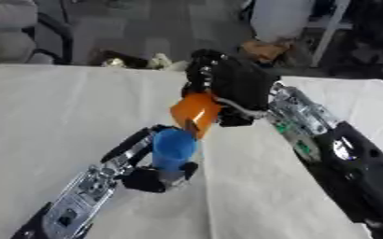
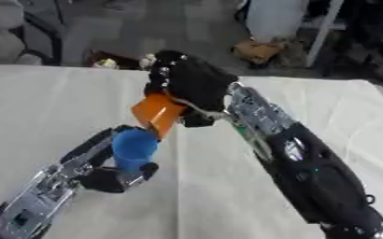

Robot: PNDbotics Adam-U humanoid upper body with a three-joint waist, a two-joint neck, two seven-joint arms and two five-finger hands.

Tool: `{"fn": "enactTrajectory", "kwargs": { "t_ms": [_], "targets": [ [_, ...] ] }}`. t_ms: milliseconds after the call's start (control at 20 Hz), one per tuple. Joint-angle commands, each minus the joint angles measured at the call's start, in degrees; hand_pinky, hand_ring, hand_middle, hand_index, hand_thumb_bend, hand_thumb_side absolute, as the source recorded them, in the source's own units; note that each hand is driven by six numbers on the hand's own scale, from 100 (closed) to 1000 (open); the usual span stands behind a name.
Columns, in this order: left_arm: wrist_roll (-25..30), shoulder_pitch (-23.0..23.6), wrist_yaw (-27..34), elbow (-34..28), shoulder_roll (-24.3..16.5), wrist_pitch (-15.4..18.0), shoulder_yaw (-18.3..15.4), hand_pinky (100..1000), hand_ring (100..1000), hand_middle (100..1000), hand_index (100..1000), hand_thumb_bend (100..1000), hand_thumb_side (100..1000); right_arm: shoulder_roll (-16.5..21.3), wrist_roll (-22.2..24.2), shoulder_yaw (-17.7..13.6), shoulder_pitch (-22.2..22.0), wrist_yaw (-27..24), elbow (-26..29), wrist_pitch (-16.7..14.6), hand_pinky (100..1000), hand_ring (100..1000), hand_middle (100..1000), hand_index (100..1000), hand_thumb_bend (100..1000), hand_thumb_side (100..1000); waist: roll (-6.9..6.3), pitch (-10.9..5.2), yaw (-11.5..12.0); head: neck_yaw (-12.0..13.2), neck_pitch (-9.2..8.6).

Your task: Pour the contents of one cup into another cup.

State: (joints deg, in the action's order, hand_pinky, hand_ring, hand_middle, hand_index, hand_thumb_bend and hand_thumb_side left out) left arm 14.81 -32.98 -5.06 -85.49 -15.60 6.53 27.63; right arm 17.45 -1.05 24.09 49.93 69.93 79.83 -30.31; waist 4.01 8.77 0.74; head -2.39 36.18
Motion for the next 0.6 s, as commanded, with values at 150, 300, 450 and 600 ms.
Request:
{"fn": "enactTrajectory", "kwargs": {
  "t_ms": [150, 300, 450, 600],
  "targets": [
    [-0.06, -1.48, -0.04, -0.89, -0.09, 0.14, -0.12, 117, 707, 296, 764, 100, 368, 0.54, 0.22, -0.02, 1.46, -0.43, 1.20, -0.13, 875, 724, 393, 657, 161, 100, -0.13, -1.01, 0.02, 0.13, -0.36],
    [-0.16, -1.59, 0.01, -0.84, -0.07, 0.11, -0.17, 118, 708, 297, 764, 100, 367, 0.42, 0.30, 0.05, 1.54, -0.63, 1.36, -0.13, 874, 724, 391, 656, 161, 100, -0.08, -0.99, 0.08, 0.11, -0.35],
    [-0.27, -1.73, 0.03, -0.69, -0.02, 0.04, -0.24, 118, 708, 297, 764, 100, 368, 0.27, 0.43, 0.15, 1.64, -0.79, 1.51, -0.13, 875, 724, 391, 656, 161, 100, -0.02, -0.98, 0.11, 0.06, -0.37],
    [-0.34, -1.87, 0.03, -0.54, 0.02, 0.04, -0.30, 118, 708, 297, 764, 100, 368, 0.18, 0.51, 0.19, 1.79, -0.98, 1.71, -0.08, 875, 724, 389, 656, 162, 100, 0.05, -0.97, 0.15, 0.06, -0.40]
  ]
}}
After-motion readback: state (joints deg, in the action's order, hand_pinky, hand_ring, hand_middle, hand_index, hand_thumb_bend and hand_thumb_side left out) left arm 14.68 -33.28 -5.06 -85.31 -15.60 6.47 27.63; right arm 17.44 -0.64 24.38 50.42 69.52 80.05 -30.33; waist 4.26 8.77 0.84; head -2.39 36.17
